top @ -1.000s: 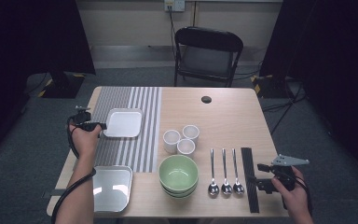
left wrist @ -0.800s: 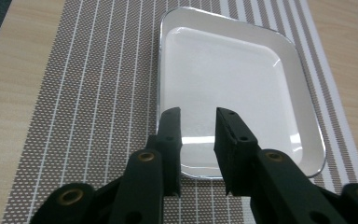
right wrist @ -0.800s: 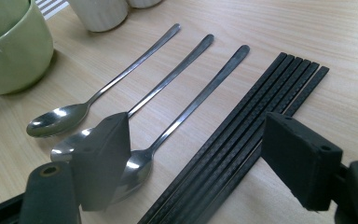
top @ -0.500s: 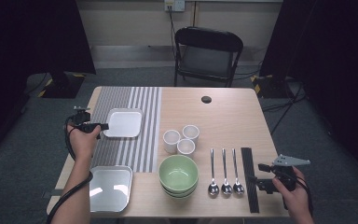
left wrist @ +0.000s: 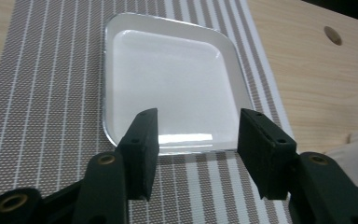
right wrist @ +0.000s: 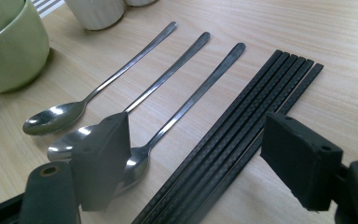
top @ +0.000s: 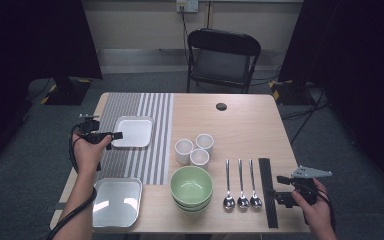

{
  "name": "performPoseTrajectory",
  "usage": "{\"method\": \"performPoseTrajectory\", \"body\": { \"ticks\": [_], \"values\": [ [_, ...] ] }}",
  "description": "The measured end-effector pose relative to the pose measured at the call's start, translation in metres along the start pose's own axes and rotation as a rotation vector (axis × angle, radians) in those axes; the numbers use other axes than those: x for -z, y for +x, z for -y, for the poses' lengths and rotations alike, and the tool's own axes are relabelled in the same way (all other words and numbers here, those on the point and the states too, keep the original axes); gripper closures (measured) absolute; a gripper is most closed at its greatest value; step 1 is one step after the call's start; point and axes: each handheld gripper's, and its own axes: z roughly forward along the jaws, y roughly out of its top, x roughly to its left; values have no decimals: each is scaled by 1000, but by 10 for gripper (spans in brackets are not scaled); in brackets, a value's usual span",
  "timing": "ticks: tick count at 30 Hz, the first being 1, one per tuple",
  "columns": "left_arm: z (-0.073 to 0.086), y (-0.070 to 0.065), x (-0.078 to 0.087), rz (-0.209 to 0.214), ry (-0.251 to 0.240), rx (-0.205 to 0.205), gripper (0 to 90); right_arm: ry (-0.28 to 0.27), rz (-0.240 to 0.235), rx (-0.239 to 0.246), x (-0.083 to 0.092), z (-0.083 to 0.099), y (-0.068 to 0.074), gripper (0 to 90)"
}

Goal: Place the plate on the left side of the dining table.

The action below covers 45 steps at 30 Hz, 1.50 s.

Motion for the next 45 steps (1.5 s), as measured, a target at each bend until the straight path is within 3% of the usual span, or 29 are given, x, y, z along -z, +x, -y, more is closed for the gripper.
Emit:
{"method": "performPoseTrajectory", "body": {
  "ticks": [8, 17, 45],
  "values": [
    [-1, -17, 3, 43, 21, -39, 391, 17, 19, 16, -2, -2, 2, 231],
    [-1, -28, 7, 46, 28, -64, 359, 68, 25, 48, -11, -4, 2, 230],
    [2, -43, 19, 85, 63, -106, 344, 88, 11, 92, -16, -17, 8, 231]
  ]
}}
